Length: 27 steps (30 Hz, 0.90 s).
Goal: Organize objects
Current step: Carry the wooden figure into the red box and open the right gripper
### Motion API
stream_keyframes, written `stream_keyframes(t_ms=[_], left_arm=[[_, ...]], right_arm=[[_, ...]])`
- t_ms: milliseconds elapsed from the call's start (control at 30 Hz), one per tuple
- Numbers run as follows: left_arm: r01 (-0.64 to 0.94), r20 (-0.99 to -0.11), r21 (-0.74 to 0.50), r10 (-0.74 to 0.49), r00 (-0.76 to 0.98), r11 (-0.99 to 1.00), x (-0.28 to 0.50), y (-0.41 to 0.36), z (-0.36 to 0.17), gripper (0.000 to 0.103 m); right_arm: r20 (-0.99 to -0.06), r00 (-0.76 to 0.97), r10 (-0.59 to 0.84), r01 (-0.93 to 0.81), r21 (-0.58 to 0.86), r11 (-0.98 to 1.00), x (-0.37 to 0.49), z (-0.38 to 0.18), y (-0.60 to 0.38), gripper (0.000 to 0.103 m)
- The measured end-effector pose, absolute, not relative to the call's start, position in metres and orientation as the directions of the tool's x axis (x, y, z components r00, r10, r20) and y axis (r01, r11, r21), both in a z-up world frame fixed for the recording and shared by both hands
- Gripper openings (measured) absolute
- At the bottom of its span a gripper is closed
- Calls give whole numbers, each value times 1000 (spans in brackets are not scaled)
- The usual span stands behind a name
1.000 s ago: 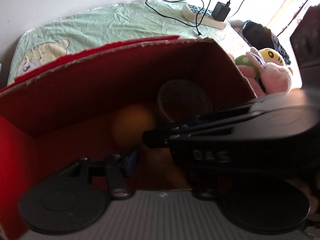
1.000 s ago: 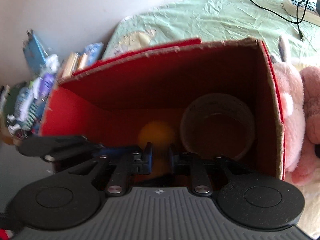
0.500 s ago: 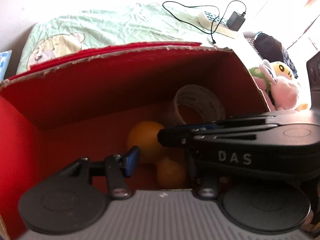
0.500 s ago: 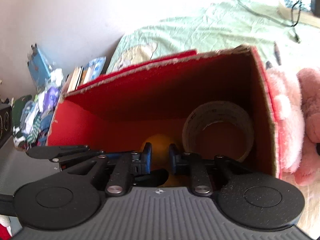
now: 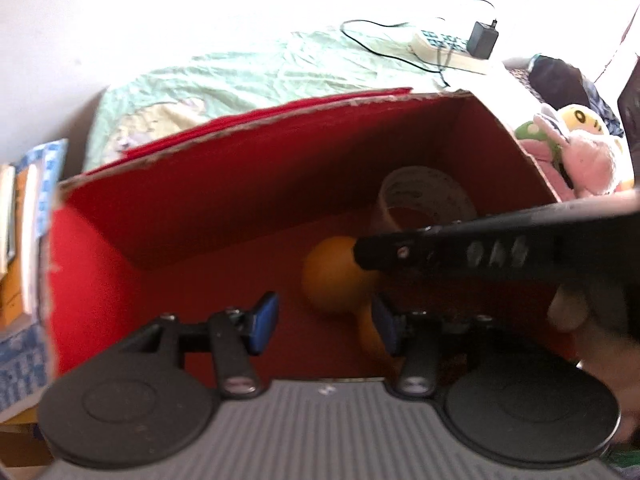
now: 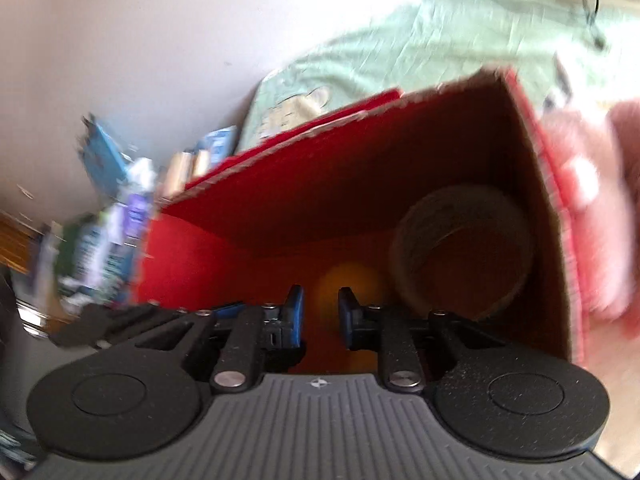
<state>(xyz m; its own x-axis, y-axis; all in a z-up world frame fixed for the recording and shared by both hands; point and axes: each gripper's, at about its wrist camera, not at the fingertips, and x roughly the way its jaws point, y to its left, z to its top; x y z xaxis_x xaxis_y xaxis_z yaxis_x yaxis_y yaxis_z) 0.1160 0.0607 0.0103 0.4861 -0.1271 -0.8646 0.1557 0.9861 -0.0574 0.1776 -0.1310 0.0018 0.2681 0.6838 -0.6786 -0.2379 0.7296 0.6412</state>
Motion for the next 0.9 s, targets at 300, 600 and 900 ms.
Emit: stream_keyframes(t_ms=[300,600,900], left_arm=[[46,-867,16,-9,498,999,109,85,12,56],[4,-880,66,56,471,998,113,81,7,63],[-35,-887,132,134,441,991,116,68,2,69]], right_arm=[[-790,171,589,-240,546,802,185,-13,-79,21],[-806,266,529,-138,512,848,179,-17,-88,23],[-807,346,478,-204,433,878,167,-11,-79,25]])
